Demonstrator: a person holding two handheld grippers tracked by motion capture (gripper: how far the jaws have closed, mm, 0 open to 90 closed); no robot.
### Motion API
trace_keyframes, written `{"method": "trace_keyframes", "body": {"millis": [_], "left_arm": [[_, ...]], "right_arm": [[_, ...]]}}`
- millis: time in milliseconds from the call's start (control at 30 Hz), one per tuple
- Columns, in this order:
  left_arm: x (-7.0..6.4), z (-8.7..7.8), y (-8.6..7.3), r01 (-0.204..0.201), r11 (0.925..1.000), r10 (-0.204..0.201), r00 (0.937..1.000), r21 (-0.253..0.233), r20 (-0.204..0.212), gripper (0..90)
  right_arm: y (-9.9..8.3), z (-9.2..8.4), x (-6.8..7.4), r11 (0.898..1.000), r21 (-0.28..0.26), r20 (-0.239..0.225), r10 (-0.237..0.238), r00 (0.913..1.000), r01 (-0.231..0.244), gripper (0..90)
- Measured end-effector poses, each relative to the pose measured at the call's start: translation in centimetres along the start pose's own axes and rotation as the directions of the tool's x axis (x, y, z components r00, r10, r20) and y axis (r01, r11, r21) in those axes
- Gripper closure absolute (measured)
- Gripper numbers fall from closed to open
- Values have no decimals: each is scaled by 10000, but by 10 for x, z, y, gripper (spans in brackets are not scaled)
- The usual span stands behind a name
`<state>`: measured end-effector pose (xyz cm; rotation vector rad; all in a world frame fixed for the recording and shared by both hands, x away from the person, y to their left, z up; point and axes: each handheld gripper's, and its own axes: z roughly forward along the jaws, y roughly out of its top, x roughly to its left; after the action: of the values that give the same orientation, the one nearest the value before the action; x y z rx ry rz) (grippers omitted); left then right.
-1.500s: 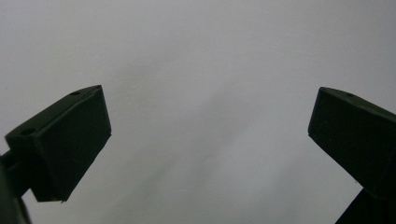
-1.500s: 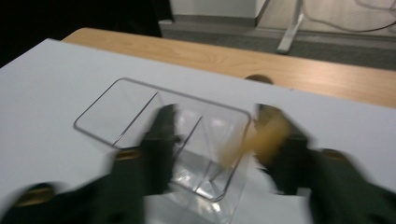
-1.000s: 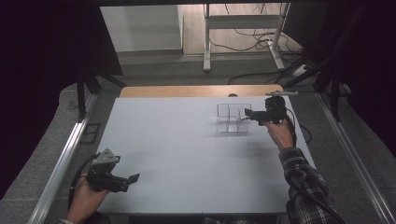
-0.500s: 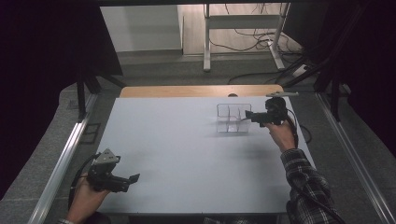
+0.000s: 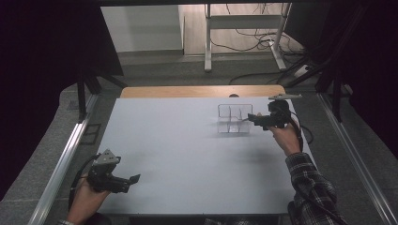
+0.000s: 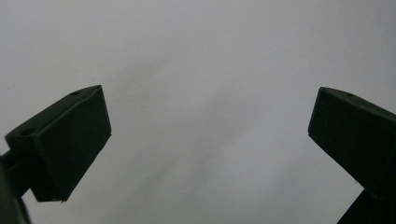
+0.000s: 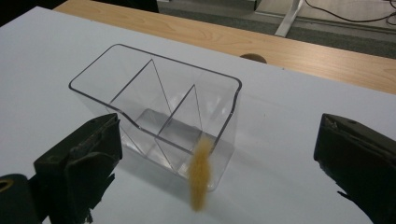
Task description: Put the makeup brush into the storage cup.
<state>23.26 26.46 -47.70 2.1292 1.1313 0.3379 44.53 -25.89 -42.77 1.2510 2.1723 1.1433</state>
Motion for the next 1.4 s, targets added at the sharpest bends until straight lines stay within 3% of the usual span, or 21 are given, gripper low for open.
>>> {"method": "trace_keyframes", "body": {"millis": [567, 1400], "left_arm": [[1, -1, 0, 46, 9999, -46, 10000, -108, 48, 0], [2, -2, 0, 91, 9999, -92, 9998, -69, -202, 0]], "right_arm": [[-12, -8, 3, 9994, 324, -71, -88, 9999, 90, 9], [-31, -16, 10, 9946, 989, -34, -300, 9995, 302, 2]]}}
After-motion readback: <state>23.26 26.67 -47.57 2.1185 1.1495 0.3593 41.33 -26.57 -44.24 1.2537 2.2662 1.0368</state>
